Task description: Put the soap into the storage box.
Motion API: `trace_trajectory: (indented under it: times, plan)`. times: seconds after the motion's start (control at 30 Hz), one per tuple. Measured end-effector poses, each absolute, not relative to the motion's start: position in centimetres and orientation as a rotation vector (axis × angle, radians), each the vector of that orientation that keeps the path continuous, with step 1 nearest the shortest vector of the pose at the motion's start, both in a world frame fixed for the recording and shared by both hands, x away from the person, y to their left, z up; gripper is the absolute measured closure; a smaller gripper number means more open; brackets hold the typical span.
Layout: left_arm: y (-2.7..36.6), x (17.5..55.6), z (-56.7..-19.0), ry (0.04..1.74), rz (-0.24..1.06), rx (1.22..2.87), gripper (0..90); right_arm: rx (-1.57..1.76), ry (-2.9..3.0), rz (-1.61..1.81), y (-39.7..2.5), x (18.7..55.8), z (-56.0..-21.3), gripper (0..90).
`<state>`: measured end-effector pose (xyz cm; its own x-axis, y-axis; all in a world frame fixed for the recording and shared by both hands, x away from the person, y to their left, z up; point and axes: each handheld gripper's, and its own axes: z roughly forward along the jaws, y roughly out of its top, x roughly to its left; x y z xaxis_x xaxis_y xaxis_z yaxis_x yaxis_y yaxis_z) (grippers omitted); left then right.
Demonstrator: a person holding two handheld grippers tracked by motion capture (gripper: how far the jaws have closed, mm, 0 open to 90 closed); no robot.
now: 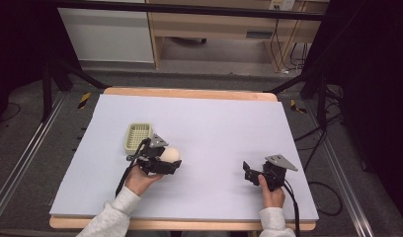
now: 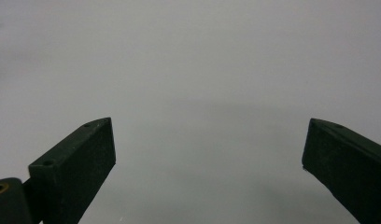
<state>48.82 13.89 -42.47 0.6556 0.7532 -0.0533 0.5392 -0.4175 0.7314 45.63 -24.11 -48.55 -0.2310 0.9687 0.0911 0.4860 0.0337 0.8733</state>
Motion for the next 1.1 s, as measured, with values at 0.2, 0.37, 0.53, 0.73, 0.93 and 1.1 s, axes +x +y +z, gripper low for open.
trace_trajectory:
  times: [0.2,0.37,0.53,0.73,0.93,1.1]
  plan:
    - [14.8,49.0,-42.3,1.016,0.375,2.11,22.4,1.473,1.763,1.138,-24.1,45.6,-48.6,3.1]
    - [15.8,49.3,-42.0,1.044,0.387,2.082,22.4,1.471,1.767,1.136,-24.1,45.7,-48.6,3.1]
    - [16.6,49.6,-42.0,1.068,0.401,2.073,22.4,1.471,1.767,1.135,-24.1,45.6,-48.6,3.1]
    - [17.7,50.1,-41.8,1.1,0.408,2.053,22.4,1.47,1.766,1.133,-24.1,45.6,-48.6,3.1]
    - [18.9,50.6,-41.5,1.132,0.422,2.027,22.4,1.471,1.768,1.135,-24.1,45.6,-48.6,3.1]
    - [19.8,51.1,-41.6,1.164,0.434,2.021,22.4,1.471,1.767,1.134,-24.1,45.6,-48.6,3.1]
